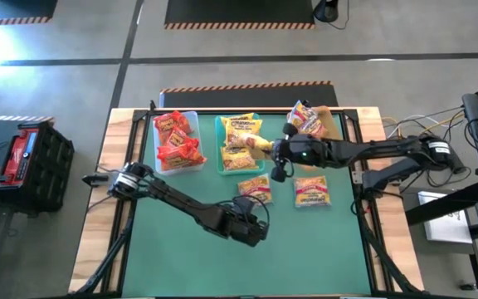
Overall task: Sort Maruchan noodles
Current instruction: Put the yellow noodle pack into the blue bin
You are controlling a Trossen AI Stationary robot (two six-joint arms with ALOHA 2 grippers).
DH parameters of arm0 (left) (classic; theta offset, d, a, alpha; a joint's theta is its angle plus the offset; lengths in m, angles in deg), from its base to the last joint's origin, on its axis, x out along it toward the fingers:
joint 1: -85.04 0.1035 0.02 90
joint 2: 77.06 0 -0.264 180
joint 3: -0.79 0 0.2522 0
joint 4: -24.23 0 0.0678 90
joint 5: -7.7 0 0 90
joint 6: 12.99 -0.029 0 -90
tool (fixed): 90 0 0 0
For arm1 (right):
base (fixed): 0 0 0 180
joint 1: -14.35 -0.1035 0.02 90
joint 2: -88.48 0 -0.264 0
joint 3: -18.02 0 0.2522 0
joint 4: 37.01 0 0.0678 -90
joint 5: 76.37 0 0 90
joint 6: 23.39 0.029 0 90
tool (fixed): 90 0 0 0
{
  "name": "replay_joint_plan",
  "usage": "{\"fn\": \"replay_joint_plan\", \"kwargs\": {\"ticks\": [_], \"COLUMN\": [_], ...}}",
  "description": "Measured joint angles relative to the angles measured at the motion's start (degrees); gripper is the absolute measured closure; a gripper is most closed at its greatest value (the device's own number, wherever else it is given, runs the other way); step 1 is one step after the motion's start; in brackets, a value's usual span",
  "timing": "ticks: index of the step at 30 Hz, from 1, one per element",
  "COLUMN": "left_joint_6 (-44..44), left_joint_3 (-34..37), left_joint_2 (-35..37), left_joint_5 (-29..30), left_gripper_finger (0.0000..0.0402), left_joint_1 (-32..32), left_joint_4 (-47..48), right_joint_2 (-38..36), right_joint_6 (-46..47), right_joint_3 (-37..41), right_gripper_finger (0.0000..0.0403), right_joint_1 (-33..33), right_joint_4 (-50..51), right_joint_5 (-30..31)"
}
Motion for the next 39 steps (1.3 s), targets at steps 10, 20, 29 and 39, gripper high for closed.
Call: {"fn": "replay_joint_plan", "kwargs": {"ticks": [10,20,29,39], "left_joint_6": [1.2,3.9,6.1,6.3], "left_joint_3": [3.2,6.0,8.8,9.4], "left_joint_2": [2.9,4.5,5.9,6.3], "left_joint_5": [0.0,0.3,0.3,0.4], "left_gripper_finger": [0.0402,0.0402,0.0402,0.0402], "left_joint_1": [-0.8,-2.2,-3.5,-3.6], "left_joint_4": [1.4,1.4,-0.3,-0.4], "right_joint_2": [10.9,19.3,26.3,30.6], "right_joint_6": [-7.2,-12.0,-12.9,-12.0], "right_joint_3": [-10.7,-19.1,-24.0,-30.2], "right_gripper_finger": [0.0394,0.0394,0.0394,0.0345], "right_joint_1": [2.2,4.1,5.2,5.2], "right_joint_4": [9.0,15.7,18.3,19.6], "right_joint_5": [-3.3,-6.2,-5.7,2.8]}}
